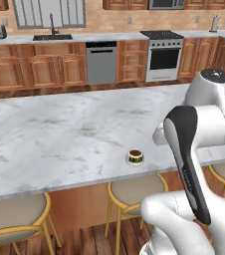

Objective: Pick up the marshmallow and place it in the cup of hot chocolate on the dining counter.

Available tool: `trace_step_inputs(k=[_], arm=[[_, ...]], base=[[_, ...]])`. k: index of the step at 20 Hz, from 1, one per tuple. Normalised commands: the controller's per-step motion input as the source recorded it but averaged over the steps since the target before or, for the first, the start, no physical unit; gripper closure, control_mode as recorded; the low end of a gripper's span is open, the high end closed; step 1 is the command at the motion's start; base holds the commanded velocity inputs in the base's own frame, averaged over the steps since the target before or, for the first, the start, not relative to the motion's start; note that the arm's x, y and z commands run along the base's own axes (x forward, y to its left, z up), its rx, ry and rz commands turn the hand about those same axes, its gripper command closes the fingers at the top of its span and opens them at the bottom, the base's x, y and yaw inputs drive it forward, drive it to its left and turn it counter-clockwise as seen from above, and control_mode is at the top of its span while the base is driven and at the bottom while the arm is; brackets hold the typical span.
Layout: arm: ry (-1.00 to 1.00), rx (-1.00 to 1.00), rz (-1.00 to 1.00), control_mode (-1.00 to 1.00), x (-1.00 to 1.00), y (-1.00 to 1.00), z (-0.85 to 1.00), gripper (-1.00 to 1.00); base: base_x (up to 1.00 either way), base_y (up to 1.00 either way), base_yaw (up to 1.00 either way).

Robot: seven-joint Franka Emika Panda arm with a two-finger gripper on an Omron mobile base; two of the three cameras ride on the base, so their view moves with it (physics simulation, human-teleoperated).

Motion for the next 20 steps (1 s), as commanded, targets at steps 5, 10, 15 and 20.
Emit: trace_step_inputs(k=[5,10,15,20], arm=[[0.16,-0.10,0.00,-1.00,0.58,0.30,-0.34,1.00],[0.05,-0.01,0.00,-1.00,0.62,0.08,-0.39,1.00],[0.01,0.00,0.00,-1.00,0.74,0.01,-0.44,1.00],[0.00,0.03,0.00,-1.00,0.69,0.00,-0.38,1.00]], base=[[0.00,0.00,0.00],[0.00,0.00,0.00],[0.00,0.00,0.00],[0.00,0.00,0.00]])
